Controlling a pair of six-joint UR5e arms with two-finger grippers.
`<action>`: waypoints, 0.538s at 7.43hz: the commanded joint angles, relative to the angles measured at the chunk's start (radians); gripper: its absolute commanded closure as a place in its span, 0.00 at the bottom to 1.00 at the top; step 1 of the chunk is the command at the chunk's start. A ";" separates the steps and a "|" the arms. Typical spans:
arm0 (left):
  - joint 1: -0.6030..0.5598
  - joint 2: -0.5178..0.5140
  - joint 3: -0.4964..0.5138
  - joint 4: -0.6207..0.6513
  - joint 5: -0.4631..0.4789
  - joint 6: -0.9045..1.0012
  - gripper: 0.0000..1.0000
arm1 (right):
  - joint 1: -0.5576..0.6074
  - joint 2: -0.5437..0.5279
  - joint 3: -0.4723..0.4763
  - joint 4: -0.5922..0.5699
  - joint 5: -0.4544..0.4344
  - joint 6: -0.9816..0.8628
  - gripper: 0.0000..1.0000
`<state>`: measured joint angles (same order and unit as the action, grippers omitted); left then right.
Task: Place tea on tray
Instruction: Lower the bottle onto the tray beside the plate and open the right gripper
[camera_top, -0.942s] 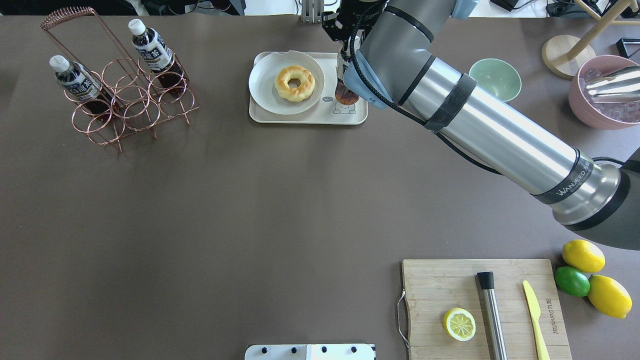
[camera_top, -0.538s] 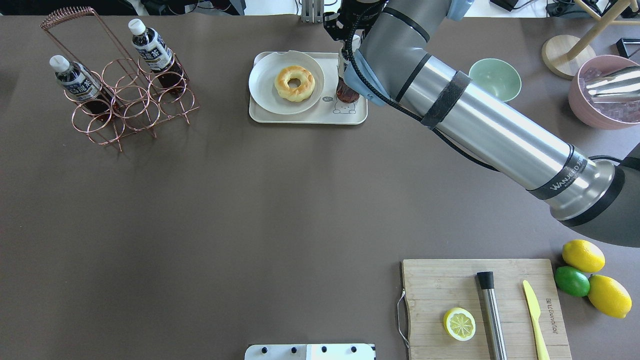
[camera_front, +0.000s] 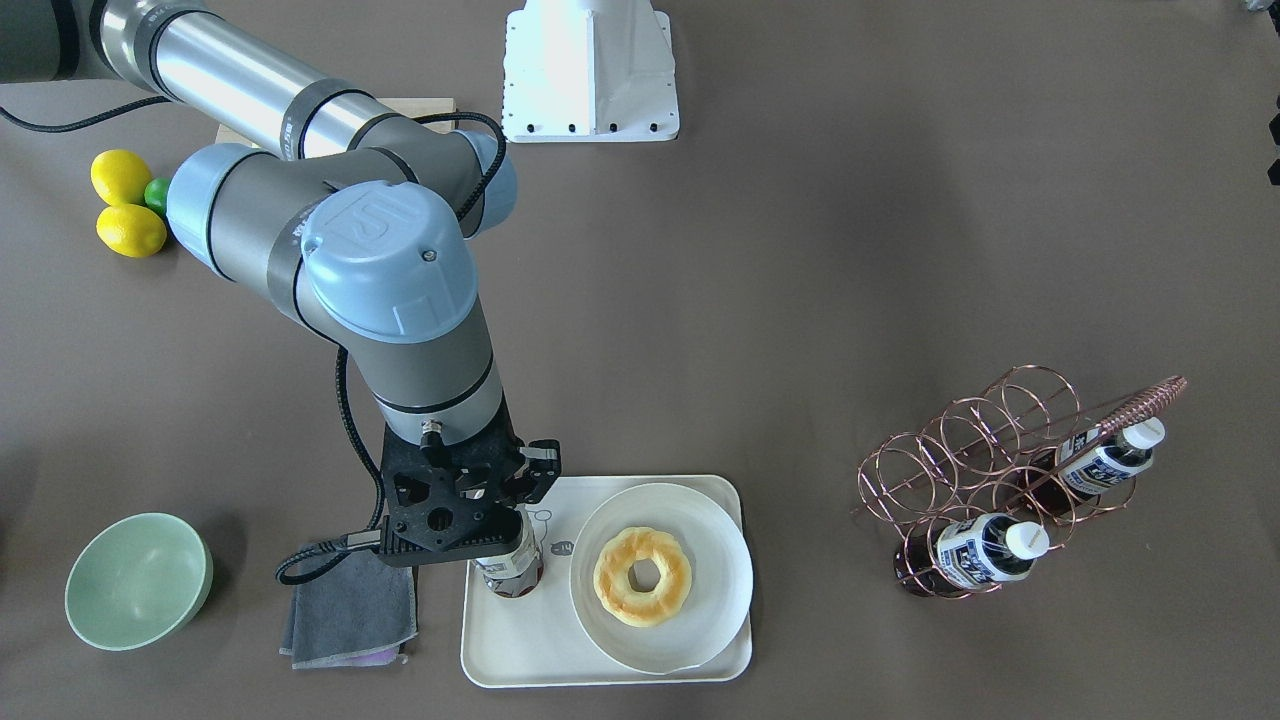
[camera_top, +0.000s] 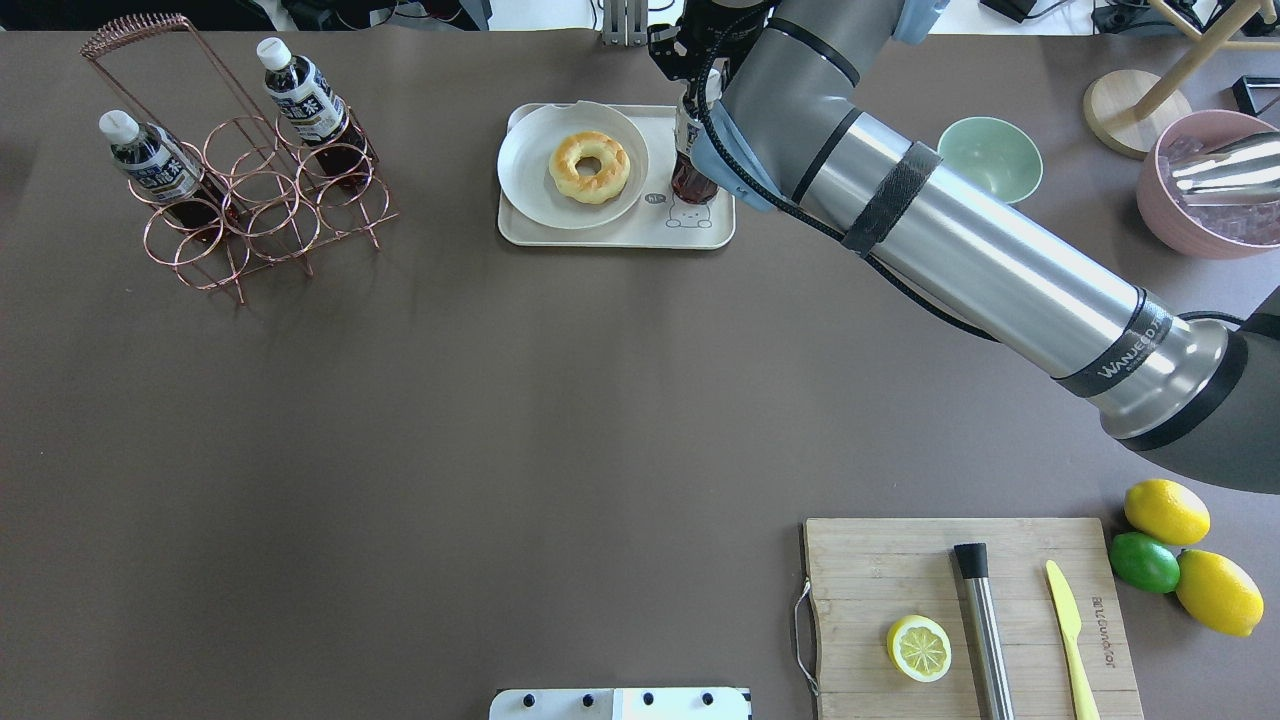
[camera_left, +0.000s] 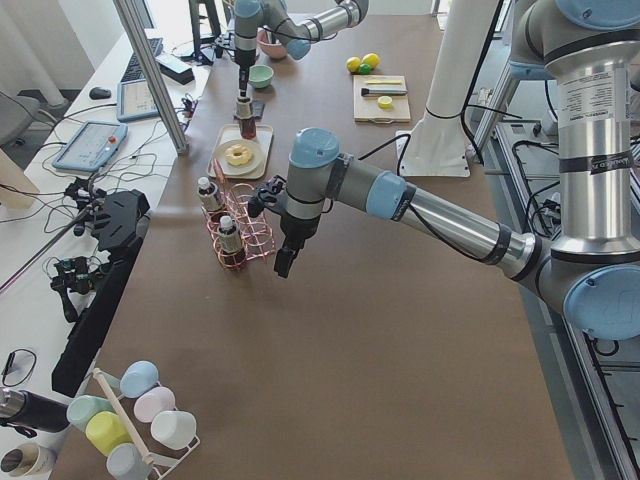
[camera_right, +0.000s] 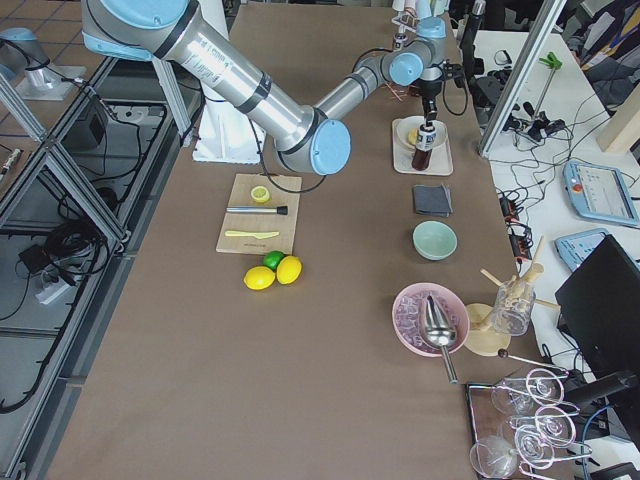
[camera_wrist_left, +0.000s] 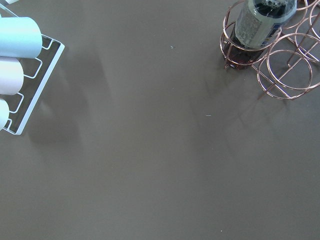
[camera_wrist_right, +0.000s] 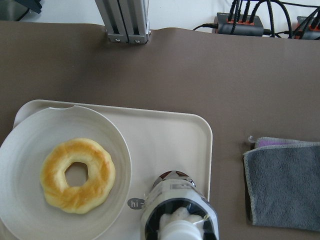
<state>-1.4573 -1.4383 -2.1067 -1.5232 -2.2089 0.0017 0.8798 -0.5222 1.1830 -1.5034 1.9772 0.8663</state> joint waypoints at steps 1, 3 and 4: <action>0.000 -0.001 0.004 0.000 0.000 0.000 0.03 | -0.001 0.001 0.001 0.002 -0.001 -0.001 0.00; 0.000 -0.001 0.005 0.000 0.000 0.000 0.03 | 0.019 0.001 0.026 -0.001 0.014 -0.018 0.00; 0.000 -0.002 0.008 0.000 0.000 0.000 0.03 | 0.049 -0.048 0.087 -0.012 0.067 -0.029 0.00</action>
<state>-1.4573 -1.4389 -2.1022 -1.5232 -2.2089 0.0016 0.8920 -0.5237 1.2026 -1.5039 1.9875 0.8535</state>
